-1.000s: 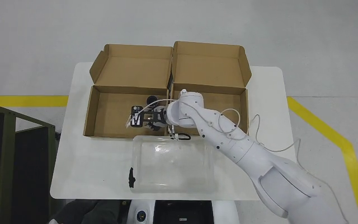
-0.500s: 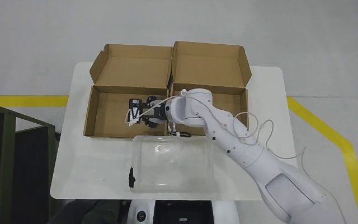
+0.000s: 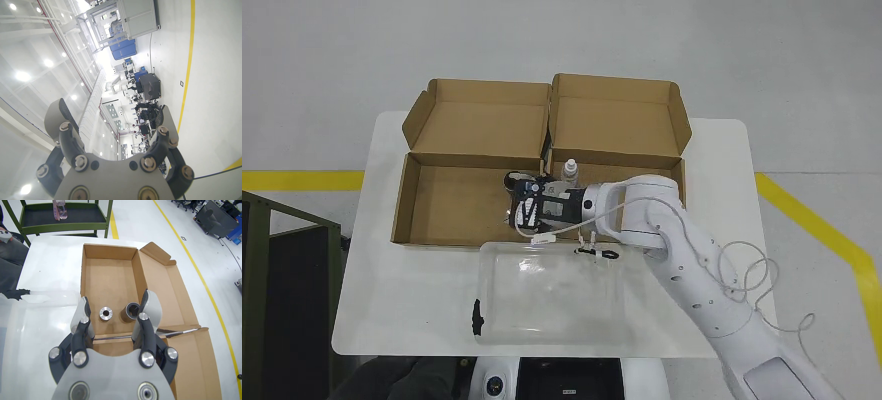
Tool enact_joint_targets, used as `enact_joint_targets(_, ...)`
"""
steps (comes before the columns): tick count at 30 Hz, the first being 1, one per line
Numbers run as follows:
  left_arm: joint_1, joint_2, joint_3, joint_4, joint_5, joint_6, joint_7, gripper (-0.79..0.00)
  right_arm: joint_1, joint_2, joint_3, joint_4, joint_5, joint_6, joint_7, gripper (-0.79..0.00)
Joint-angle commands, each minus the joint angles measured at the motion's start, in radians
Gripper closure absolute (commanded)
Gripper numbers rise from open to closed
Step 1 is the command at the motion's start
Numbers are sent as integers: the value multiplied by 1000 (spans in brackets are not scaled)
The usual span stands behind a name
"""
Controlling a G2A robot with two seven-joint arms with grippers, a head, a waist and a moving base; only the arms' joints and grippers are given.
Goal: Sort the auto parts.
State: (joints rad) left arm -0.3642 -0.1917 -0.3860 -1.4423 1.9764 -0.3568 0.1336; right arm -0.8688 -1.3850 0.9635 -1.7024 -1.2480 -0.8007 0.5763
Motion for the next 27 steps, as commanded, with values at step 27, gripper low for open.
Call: enact_joint_targets(27,0,0,0,0,0,0,0,-785,-534,124,560,-274,-75,-4,-274,-566)
